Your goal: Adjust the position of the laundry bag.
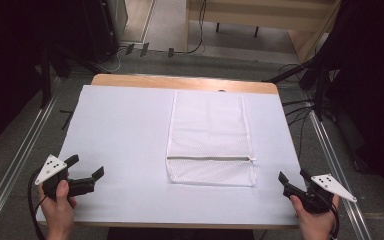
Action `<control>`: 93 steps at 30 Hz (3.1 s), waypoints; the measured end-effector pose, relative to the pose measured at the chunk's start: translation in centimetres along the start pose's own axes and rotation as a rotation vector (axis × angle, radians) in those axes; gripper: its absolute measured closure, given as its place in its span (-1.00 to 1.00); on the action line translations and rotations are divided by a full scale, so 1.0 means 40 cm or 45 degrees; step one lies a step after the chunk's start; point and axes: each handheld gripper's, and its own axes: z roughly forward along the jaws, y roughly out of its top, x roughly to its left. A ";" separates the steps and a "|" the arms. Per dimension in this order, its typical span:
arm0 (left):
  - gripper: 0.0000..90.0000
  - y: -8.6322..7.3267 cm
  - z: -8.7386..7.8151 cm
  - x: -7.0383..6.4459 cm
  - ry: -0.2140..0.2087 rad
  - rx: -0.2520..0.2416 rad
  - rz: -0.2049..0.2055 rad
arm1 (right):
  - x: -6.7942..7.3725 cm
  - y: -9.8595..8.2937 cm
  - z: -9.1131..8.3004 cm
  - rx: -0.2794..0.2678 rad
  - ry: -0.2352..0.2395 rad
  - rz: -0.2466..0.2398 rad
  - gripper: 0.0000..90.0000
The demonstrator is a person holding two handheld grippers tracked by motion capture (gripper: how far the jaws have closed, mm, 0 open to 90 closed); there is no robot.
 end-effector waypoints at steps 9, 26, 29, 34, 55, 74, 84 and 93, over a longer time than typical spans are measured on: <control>-1.00 0.025 0.028 -0.036 -0.048 0.039 -0.002 | 0.010 0.010 -0.015 -0.055 0.008 0.019 -0.47; -0.85 0.120 0.215 -0.147 -0.122 0.220 -0.055 | 0.019 0.002 -0.008 -0.027 0.031 -0.017 -0.32; -0.66 0.148 0.274 -0.185 -0.069 0.308 -0.051 | 0.022 0.001 -0.006 -0.031 0.043 -0.020 -0.26; -0.47 0.179 0.322 -0.213 -0.082 0.342 -0.098 | 0.030 -0.001 -0.002 -0.022 0.043 -0.057 -0.25; 0.33 0.183 0.506 -0.271 -0.179 0.705 -0.251 | 0.046 -0.006 0.006 -0.016 0.128 -0.069 -0.12; 0.78 0.184 0.510 -0.353 -0.007 0.766 0.046 | 0.057 -0.012 0.017 0.026 0.132 -0.076 -0.10; 1.00 0.183 0.511 -0.347 -0.084 0.767 0.082 | 0.047 -0.010 0.010 -0.009 0.098 -0.041 -0.17; 1.00 0.170 0.484 -0.322 -0.147 0.752 0.031 | 0.040 -0.005 0.005 -0.010 0.138 -0.017 -0.51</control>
